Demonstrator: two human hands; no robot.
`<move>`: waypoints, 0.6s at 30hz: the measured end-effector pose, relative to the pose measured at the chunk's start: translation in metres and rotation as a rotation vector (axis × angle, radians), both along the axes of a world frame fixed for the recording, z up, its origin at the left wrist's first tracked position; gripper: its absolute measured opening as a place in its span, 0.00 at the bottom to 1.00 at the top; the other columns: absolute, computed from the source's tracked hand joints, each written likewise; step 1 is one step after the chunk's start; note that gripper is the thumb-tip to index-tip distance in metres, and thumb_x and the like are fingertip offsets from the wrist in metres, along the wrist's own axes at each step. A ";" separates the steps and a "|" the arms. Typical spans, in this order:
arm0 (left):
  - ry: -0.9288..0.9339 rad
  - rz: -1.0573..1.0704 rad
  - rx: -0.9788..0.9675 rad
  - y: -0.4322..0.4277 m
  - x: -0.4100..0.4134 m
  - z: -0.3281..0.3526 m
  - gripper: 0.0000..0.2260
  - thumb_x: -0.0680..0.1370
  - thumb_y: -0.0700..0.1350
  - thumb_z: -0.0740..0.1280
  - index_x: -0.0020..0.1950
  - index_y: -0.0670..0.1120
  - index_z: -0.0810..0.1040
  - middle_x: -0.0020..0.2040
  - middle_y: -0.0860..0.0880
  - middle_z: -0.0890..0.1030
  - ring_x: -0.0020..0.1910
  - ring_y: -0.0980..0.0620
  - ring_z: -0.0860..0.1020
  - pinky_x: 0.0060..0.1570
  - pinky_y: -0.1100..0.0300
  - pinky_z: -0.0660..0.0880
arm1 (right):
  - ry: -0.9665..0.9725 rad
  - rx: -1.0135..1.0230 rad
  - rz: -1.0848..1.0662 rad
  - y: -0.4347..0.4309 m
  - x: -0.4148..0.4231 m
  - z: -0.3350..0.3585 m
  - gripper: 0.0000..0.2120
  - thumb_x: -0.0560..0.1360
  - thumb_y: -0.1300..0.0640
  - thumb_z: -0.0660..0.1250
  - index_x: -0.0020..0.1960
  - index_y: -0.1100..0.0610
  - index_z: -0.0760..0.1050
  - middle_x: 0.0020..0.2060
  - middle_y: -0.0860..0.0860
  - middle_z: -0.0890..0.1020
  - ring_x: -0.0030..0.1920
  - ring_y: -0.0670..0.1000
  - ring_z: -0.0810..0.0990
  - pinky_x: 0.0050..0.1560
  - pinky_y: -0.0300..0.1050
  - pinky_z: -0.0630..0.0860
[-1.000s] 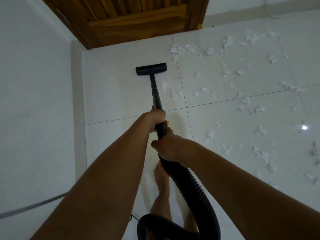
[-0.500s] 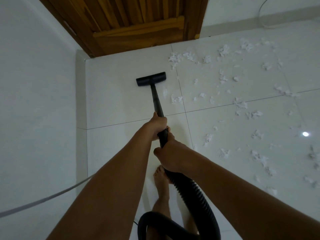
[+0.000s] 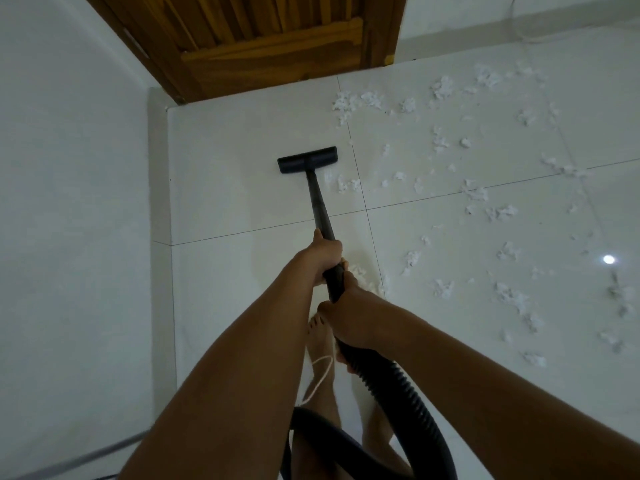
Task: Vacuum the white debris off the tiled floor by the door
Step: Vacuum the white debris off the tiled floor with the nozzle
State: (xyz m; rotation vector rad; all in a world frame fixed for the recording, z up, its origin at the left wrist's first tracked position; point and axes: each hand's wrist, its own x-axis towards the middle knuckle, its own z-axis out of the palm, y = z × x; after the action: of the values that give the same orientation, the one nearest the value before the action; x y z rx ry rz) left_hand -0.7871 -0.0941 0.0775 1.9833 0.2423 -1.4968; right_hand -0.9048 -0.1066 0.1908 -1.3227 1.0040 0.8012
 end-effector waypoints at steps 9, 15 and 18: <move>-0.054 -0.017 0.003 -0.013 0.050 -0.027 0.31 0.85 0.44 0.56 0.82 0.61 0.43 0.42 0.46 0.76 0.35 0.54 0.76 0.32 0.60 0.75 | -0.003 -0.045 0.027 -0.010 0.049 -0.041 0.39 0.84 0.56 0.58 0.81 0.40 0.34 0.44 0.61 0.79 0.19 0.49 0.76 0.19 0.38 0.73; -0.059 0.011 -0.003 -0.021 0.087 -0.056 0.32 0.85 0.44 0.57 0.81 0.63 0.41 0.41 0.44 0.78 0.34 0.53 0.76 0.41 0.56 0.80 | -0.012 -0.056 0.045 -0.018 0.081 -0.058 0.39 0.85 0.56 0.57 0.81 0.41 0.32 0.44 0.59 0.77 0.13 0.46 0.73 0.15 0.34 0.68; -0.075 0.021 0.003 -0.018 0.091 -0.066 0.32 0.85 0.46 0.57 0.81 0.64 0.42 0.42 0.44 0.78 0.35 0.52 0.76 0.47 0.53 0.81 | -0.024 -0.053 0.048 -0.015 0.084 -0.064 0.38 0.85 0.56 0.56 0.81 0.42 0.32 0.45 0.59 0.76 0.14 0.47 0.73 0.14 0.32 0.66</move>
State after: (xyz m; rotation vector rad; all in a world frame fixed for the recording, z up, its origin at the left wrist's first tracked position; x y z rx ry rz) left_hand -0.6961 -0.1124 0.0117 2.0288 0.2329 -1.4071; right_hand -0.8211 -0.1213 0.1264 -1.4031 0.9837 0.7974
